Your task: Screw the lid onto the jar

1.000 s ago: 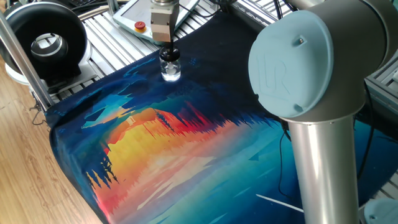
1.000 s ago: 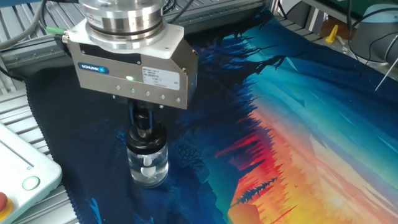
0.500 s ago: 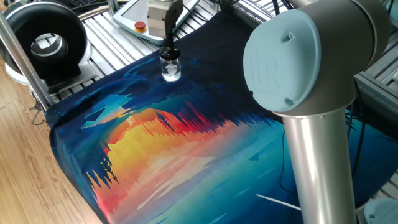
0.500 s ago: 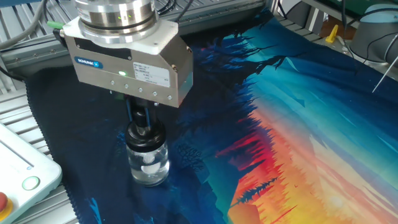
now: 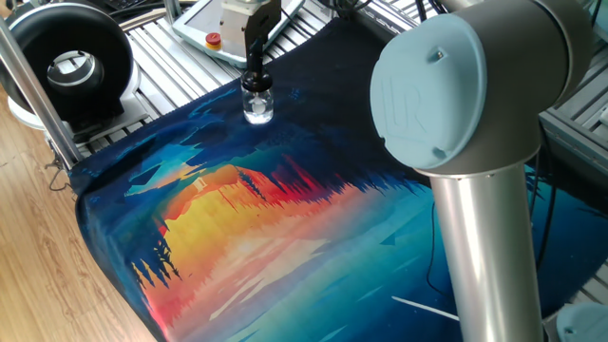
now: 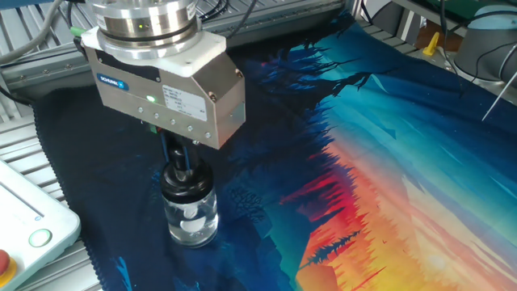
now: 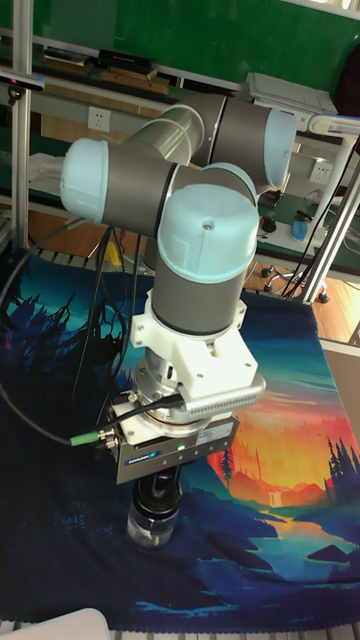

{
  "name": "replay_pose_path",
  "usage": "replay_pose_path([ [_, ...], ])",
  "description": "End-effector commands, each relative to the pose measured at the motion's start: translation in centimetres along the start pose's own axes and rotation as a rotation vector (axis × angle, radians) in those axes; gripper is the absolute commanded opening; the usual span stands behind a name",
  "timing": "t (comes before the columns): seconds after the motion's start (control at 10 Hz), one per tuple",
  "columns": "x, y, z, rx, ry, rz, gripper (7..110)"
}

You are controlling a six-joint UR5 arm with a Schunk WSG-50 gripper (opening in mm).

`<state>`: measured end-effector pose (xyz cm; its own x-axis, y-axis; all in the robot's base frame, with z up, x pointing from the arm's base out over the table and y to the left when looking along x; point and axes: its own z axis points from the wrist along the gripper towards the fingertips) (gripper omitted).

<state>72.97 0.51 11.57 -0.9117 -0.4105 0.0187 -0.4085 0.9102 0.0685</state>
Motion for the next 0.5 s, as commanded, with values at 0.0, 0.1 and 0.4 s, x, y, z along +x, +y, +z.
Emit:
replay_pose_path([
  [0.0, -0.21, -0.63, -0.37, 0.014, -0.008, 0.076, 7],
  [0.1, -0.42, -0.61, -0.4, 0.017, -0.013, 0.133, 7],
  [0.4, -0.52, -0.63, -0.27, 0.019, -0.015, 0.292, 7],
])
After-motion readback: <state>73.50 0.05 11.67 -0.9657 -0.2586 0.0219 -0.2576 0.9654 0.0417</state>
